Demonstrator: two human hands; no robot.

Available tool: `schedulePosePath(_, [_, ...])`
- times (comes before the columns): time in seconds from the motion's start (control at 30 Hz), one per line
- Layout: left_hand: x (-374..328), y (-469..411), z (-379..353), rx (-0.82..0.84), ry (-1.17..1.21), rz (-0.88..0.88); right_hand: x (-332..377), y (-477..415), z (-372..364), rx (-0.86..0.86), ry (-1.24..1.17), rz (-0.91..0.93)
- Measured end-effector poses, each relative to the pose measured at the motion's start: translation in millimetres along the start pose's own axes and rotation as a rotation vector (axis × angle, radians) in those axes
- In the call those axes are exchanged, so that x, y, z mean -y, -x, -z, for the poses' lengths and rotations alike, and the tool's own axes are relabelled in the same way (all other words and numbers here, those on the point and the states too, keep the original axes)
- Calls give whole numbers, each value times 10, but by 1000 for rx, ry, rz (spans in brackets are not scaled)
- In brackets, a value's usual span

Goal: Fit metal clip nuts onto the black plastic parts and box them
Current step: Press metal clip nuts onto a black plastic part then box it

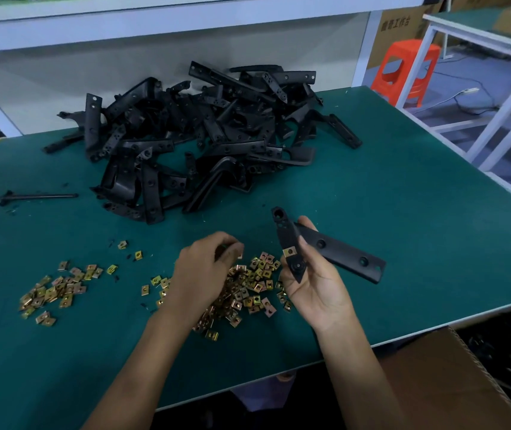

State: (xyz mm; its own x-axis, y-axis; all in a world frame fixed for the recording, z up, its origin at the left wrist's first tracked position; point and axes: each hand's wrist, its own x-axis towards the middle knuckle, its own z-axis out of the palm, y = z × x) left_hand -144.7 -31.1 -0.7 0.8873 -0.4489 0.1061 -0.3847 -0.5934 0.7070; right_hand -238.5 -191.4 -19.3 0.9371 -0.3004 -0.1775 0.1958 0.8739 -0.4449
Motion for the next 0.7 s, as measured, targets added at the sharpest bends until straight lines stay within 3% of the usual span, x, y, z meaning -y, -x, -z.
schedulePosePath(0.23, [-32, 104, 118, -16, 147, 48, -5, 11, -13, -8, 20, -8])
schedulePosePath(0.53, [-418, 142, 37, 81, 859, 264, -15, 28, 8, 105, 87, -33])
schedulePosePath(0.7, [-489, 141, 5, 105, 1053, 340, -23, 29, 13, 127, 106, -36])
